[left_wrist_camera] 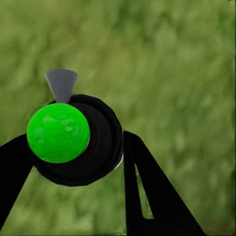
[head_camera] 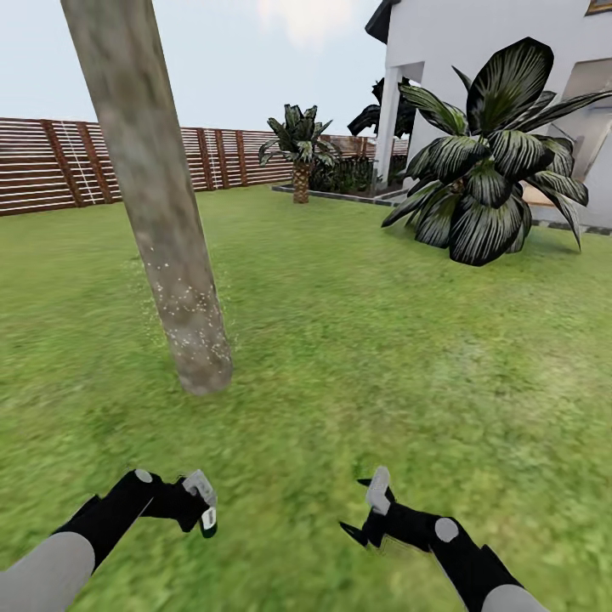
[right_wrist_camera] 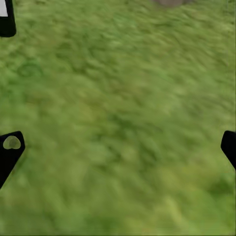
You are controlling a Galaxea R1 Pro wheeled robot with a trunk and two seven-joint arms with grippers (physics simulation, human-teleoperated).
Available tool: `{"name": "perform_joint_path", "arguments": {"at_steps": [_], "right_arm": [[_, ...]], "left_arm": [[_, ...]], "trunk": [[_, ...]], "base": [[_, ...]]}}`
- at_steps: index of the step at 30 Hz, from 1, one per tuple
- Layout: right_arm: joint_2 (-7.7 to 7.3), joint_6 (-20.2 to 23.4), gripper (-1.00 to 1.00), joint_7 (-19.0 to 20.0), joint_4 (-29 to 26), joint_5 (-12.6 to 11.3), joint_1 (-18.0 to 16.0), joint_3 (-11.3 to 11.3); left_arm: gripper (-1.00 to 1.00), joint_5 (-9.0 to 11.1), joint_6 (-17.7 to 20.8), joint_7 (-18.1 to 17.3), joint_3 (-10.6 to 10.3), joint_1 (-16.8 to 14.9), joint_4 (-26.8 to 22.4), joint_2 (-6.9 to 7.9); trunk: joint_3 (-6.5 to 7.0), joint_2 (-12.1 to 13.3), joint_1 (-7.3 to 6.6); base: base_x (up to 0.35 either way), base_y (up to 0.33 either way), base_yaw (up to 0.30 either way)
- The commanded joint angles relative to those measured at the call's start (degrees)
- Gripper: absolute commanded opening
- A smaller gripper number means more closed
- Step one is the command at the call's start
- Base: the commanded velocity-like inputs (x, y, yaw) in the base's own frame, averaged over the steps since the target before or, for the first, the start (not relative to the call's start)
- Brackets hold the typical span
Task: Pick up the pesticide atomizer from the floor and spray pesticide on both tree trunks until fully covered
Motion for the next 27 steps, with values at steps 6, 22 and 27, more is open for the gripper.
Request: {"name": "perform_joint_path", "arguments": {"at_steps": [6,22,27], "right_arm": [[0.3,2.8,1.0,4.9,-0.2,0.4,-3.2,0.8],[1.23,6.2,-1.0,15.8,-3.2,0.0,-3.8,11.3],[1.32,6.2,-1.0,17.2,-3.2,-0.1,-4.7,11.3]], "left_arm": [[-1.0,-0.1,-0.2,-2.7,-8.3,-0.3,-0.7,-1.41],[-1.0,-0.2,-0.3,-3.3,-22.7,-0.7,-0.9,-8.64],[-1.0,-0.1,-4.4,-3.3,-22.7,-0.7,-0.8,-8.66]], "trunk": [[0.0,0.0,0.0],[0.0,0.0,0.0],[0.0,0.0,0.0]], "base": [[0.0,0.0,0.0],[0.0,0.0,0.0],[0.0,0.0,0.0]]}}
